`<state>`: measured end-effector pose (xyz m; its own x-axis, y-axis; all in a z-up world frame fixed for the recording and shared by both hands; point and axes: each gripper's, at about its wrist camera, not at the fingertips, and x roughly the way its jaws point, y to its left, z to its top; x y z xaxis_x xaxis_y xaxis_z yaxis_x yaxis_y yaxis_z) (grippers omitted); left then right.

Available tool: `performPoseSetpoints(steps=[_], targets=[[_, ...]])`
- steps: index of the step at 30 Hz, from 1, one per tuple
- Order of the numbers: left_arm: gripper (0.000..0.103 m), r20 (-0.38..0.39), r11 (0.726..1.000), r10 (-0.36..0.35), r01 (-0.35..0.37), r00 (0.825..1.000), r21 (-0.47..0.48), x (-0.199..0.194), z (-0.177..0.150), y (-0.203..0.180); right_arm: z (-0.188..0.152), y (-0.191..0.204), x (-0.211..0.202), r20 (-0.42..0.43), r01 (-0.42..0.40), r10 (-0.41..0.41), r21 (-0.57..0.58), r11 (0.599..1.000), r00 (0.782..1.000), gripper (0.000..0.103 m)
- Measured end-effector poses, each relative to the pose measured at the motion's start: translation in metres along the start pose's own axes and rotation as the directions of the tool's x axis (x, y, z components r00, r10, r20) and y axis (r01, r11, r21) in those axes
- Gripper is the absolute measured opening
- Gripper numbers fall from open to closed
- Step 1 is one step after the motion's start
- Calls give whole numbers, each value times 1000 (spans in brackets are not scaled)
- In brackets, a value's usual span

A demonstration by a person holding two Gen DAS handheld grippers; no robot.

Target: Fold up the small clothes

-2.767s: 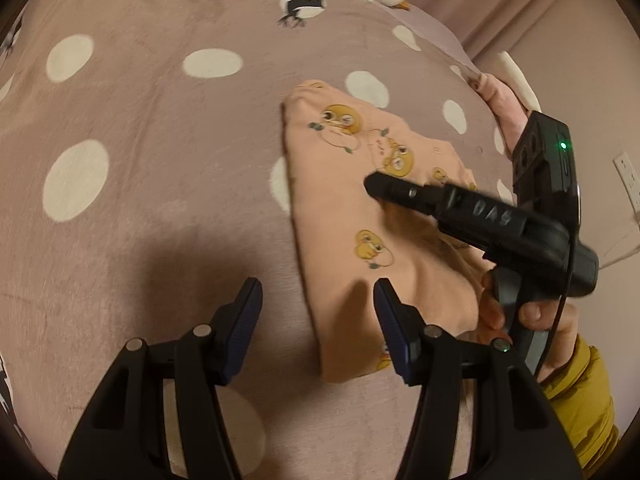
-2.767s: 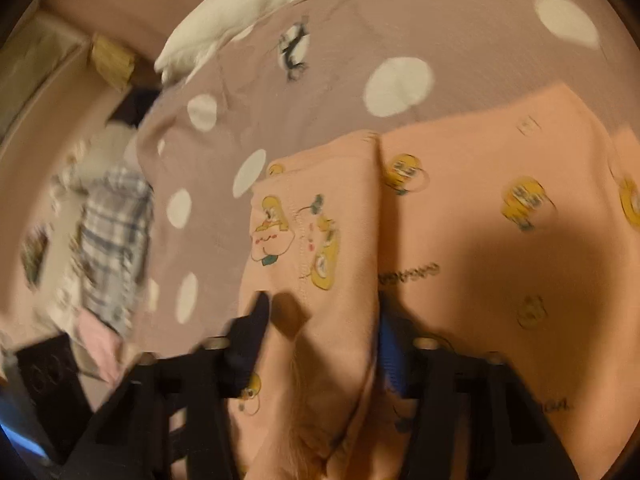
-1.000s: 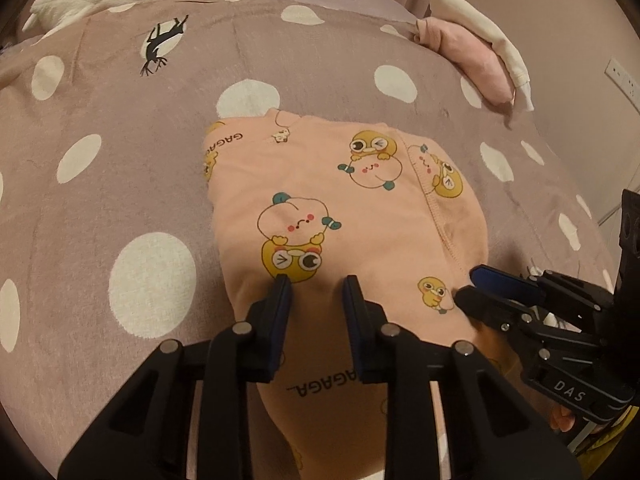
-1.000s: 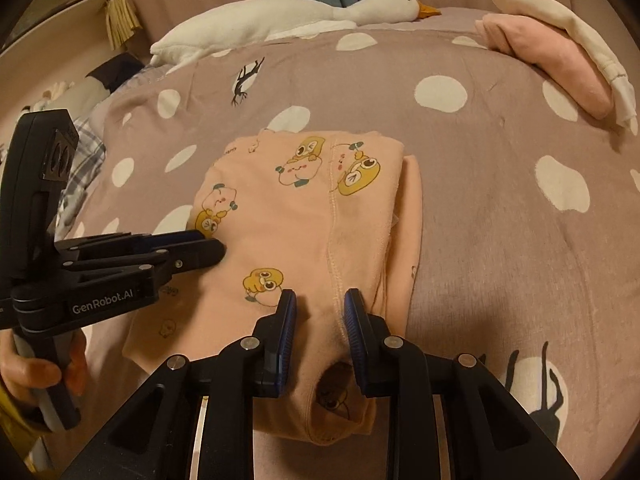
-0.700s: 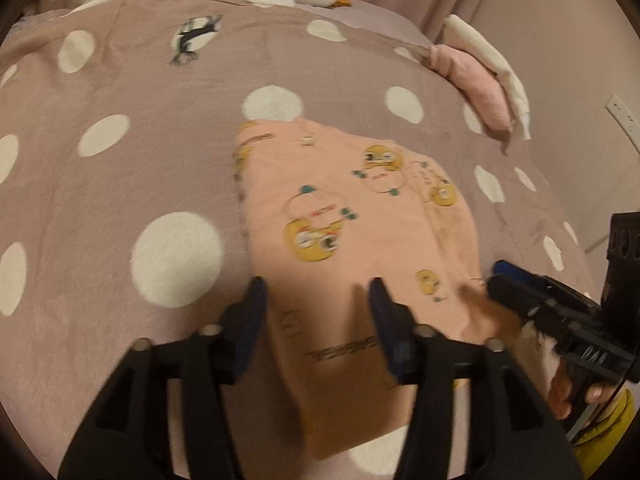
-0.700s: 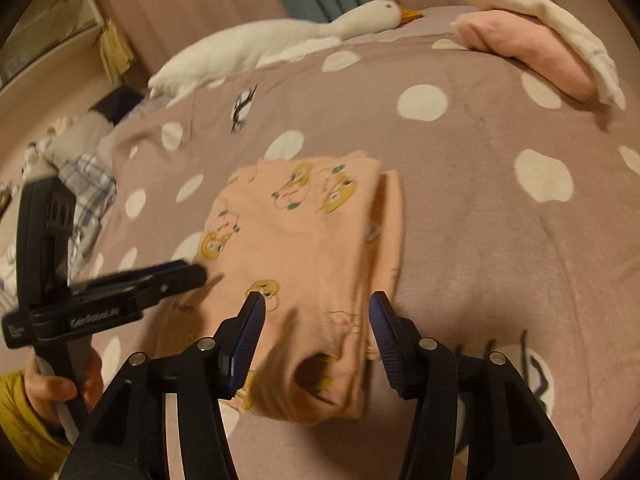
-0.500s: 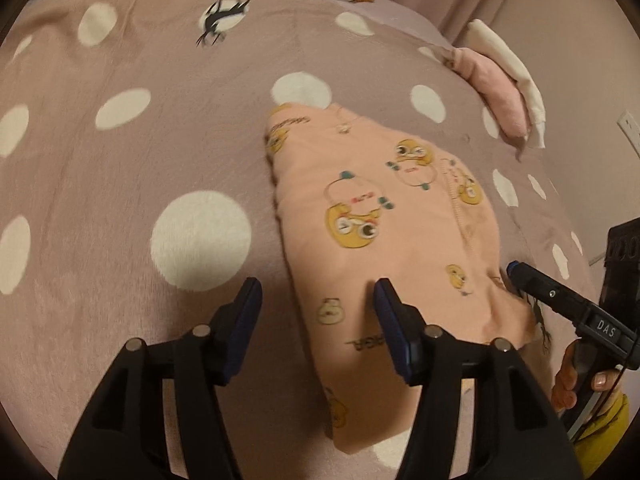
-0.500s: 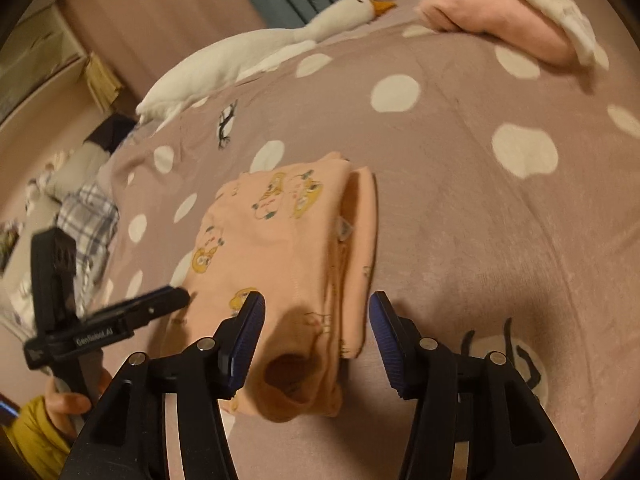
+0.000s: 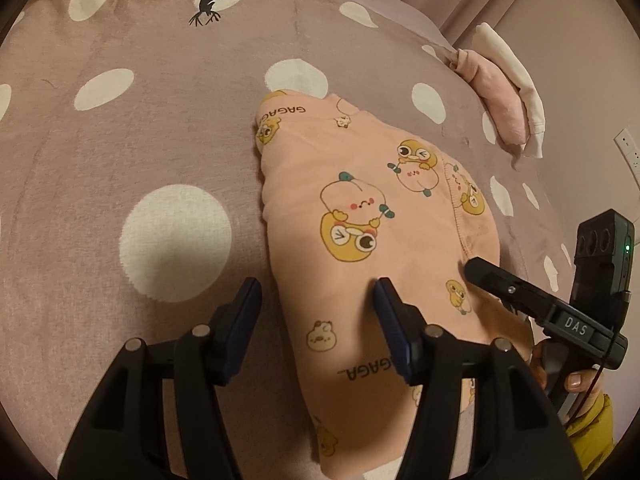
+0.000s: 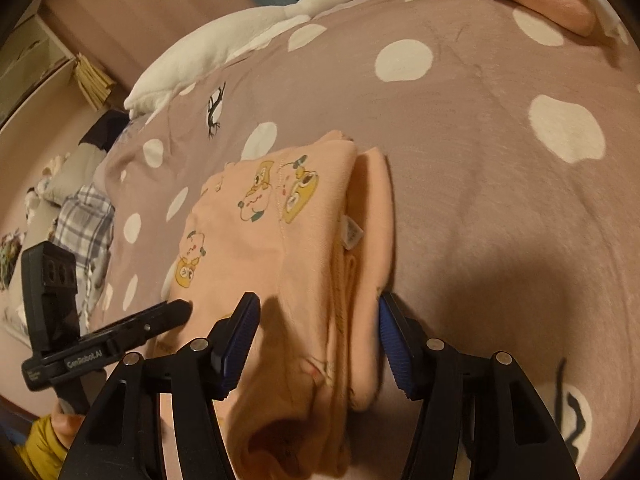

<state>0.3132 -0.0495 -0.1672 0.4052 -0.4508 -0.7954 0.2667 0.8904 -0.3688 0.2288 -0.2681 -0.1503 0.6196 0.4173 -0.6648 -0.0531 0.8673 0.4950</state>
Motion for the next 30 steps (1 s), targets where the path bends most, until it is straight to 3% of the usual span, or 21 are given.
performPoseSetpoints(steps=[21,30], targets=[[62,8,1000,3,-3,1000,30,14,4,-15,11,19,23,8,32,-31,-98,995,999,62],[43,46,998,17,-20,999,61,5,1,-21,6,44,16,64,86,-74,-226,970,995,29]])
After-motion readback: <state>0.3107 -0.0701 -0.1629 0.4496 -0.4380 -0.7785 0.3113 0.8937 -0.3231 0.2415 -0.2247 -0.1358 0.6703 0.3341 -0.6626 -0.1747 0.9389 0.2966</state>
